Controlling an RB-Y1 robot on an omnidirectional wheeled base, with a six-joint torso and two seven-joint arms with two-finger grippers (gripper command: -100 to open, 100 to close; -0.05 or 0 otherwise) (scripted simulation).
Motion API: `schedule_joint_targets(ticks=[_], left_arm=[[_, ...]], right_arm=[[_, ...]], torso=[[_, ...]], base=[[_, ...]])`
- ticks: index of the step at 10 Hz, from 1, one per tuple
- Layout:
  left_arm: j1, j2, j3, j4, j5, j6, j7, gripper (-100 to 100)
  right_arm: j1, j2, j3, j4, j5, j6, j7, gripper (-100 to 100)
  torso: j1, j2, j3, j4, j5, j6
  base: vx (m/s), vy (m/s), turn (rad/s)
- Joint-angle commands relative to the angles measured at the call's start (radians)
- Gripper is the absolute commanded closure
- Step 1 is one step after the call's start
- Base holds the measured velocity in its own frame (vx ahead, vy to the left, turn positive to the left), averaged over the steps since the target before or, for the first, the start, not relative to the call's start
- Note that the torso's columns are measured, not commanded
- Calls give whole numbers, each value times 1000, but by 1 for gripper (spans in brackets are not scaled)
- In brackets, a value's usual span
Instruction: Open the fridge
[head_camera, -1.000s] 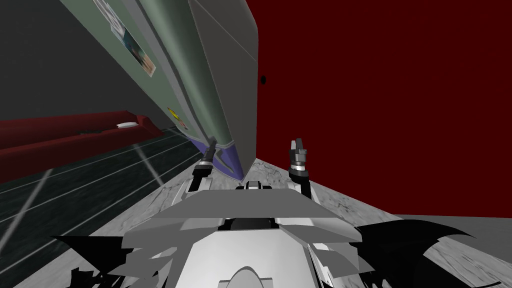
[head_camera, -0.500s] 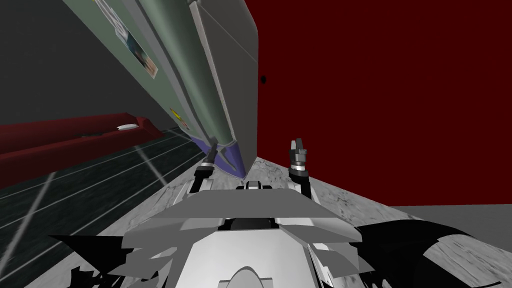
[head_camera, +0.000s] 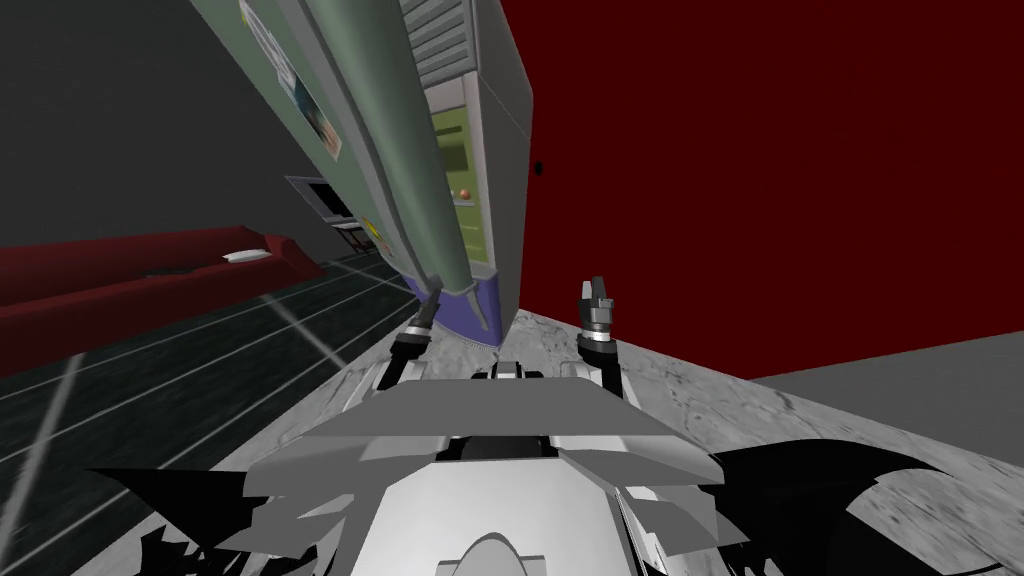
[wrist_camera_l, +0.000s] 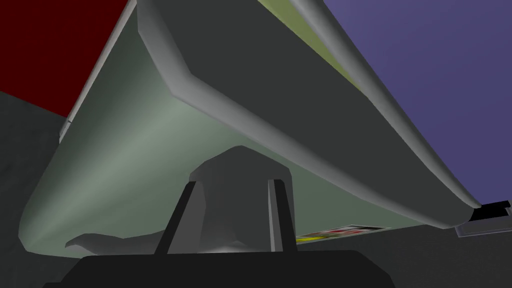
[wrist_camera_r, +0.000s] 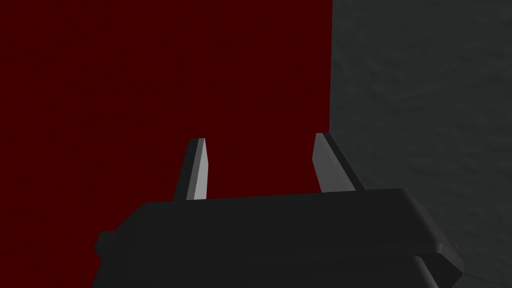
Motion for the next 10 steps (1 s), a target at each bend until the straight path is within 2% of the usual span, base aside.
schedule_joint_targets(ticks=[1,2,3,5,6,7,10], left_arm=[[9,46,-10,-33,12,-16,28,100],[9,46,-10,-33,12,-16,28,100],[17,66,-25,-43,14,-20,40,100],[31,107,-53,-63,20,-28,65,100],[32,96,-57,-45,15,-19,55,100],[42,115,-73,-55,15,-33,66,100],[59,147,-100,-74,14,-60,80,100]], right_arm=[[0,0,0,0,0,0,0,0],[0,0,0,0,0,0,0,0],[0,0,0,0,0,0,0,0],[0,0,0,0,0,0,0,0],[0,0,0,0,0,0,0,0],[0,0,0,0,0,0,0,0],[0,0,0,0,0,0,0,0]], torso=[[0,2,1,0,0,0],[1,7,4,0,1,1],[-4,3,2,0,0,1],[0,4,2,0,1,3],[1,10,7,0,2,3],[-11,5,5,-4,1,4],[-1,3,3,-4,3,3]], base=[[-237,313,-109],[-153,230,-58],[-142,230,-66],[-211,307,-125],[-131,155,-40],[-77,200,-60],[-98,300,-99]])
